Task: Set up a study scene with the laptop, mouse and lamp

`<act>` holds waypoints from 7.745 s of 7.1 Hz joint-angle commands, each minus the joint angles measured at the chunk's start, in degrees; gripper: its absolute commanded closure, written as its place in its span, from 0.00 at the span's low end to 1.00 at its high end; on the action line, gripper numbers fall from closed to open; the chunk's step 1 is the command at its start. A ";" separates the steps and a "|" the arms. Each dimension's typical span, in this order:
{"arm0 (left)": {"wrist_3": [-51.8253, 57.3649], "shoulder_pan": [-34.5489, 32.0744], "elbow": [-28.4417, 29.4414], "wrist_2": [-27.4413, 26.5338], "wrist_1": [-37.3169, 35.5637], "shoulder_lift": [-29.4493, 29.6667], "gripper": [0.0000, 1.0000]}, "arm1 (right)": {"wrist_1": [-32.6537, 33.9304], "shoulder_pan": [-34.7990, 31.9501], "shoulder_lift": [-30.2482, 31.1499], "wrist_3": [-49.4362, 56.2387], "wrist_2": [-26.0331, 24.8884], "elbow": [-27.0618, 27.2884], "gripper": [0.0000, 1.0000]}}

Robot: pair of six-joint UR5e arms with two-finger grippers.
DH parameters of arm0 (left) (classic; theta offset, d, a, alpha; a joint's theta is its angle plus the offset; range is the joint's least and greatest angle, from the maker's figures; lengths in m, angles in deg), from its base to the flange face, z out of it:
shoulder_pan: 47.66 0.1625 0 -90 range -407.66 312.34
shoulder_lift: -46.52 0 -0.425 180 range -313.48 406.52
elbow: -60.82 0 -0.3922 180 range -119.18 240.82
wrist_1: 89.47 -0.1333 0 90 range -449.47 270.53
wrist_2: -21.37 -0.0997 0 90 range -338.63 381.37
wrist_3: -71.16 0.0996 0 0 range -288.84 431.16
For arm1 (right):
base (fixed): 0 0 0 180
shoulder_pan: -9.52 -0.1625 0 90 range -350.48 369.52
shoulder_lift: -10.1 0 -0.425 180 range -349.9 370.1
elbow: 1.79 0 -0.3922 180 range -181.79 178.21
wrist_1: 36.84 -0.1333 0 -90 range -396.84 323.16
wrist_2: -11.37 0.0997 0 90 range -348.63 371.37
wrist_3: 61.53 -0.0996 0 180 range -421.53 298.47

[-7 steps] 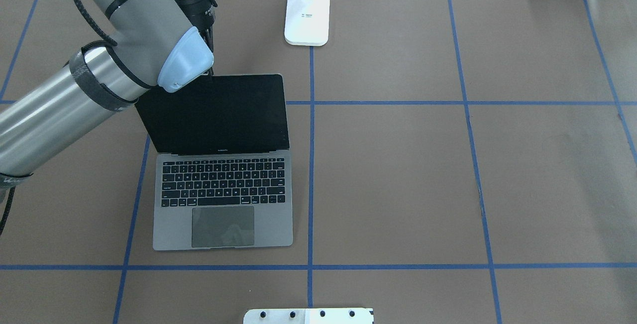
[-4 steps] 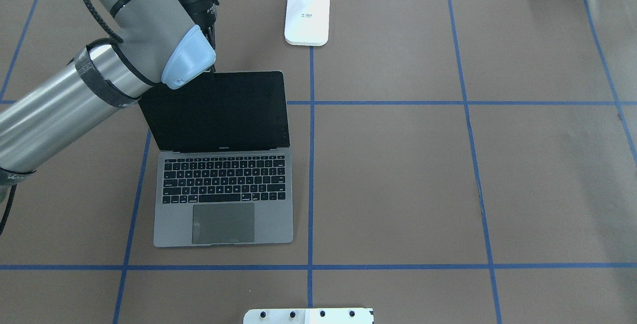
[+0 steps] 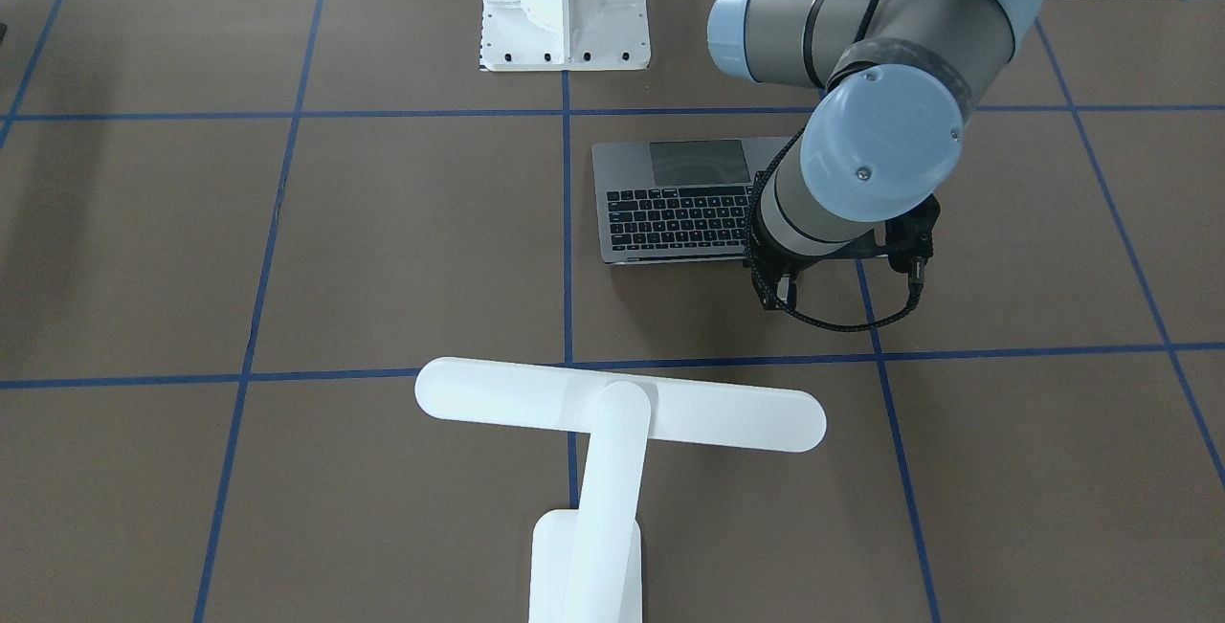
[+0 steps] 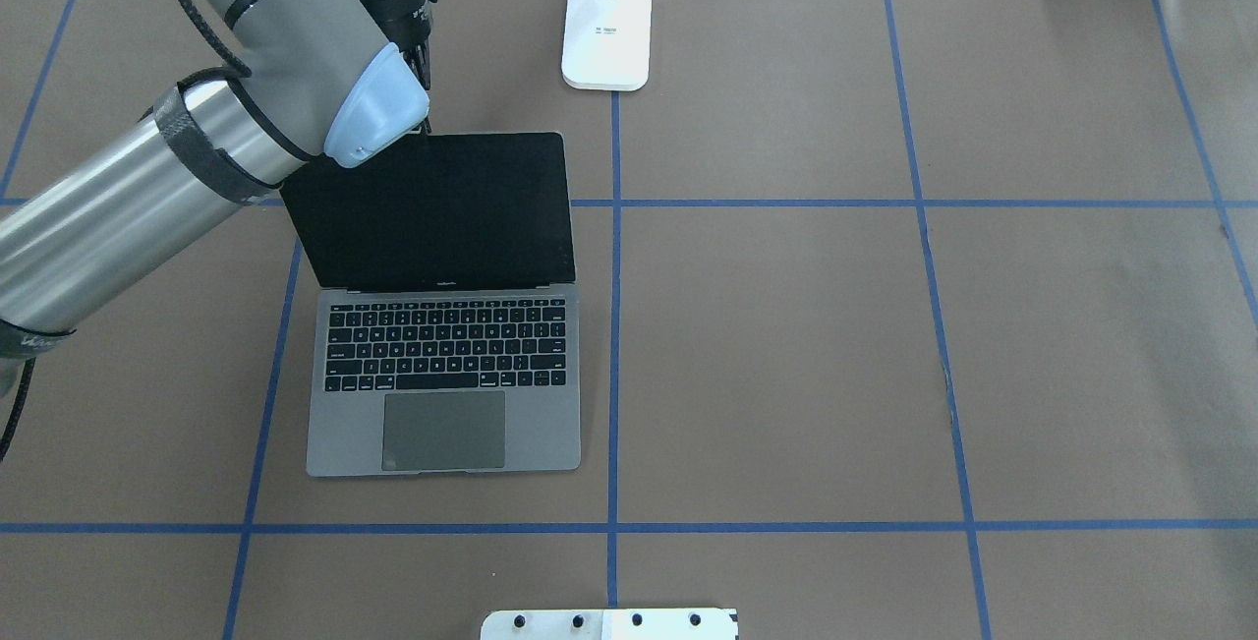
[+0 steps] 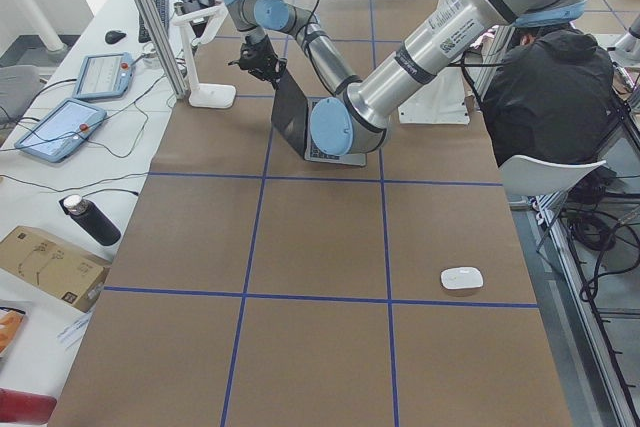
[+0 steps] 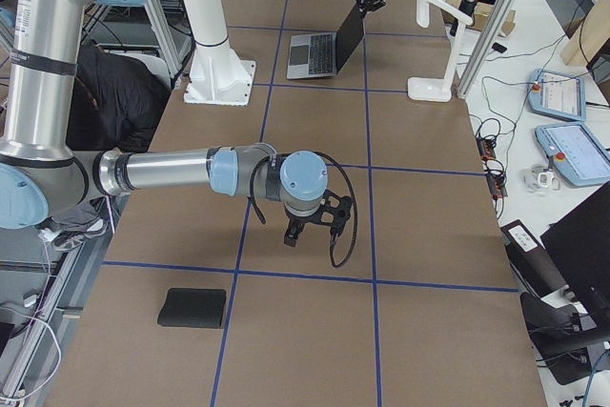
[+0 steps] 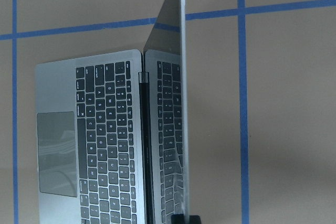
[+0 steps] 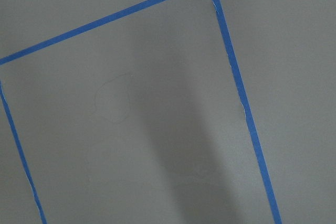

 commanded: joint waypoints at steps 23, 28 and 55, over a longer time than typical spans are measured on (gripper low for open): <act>4.89 -3.09 -7.71 -5.89 6.93 -5.86 0.00 | 0.00 0.03 -1.93 -0.09 0.07 -0.69 0.00; 29.74 -3.54 -21.32 -10.18 6.58 -15.67 0.00 | -5.14 0.12 -1.94 0.87 -0.02 -2.52 0.00; 82.09 -5.21 -31.09 -11.95 18.71 -31.93 0.00 | -6.68 13.22 7.38 73.65 -4.14 -28.64 0.00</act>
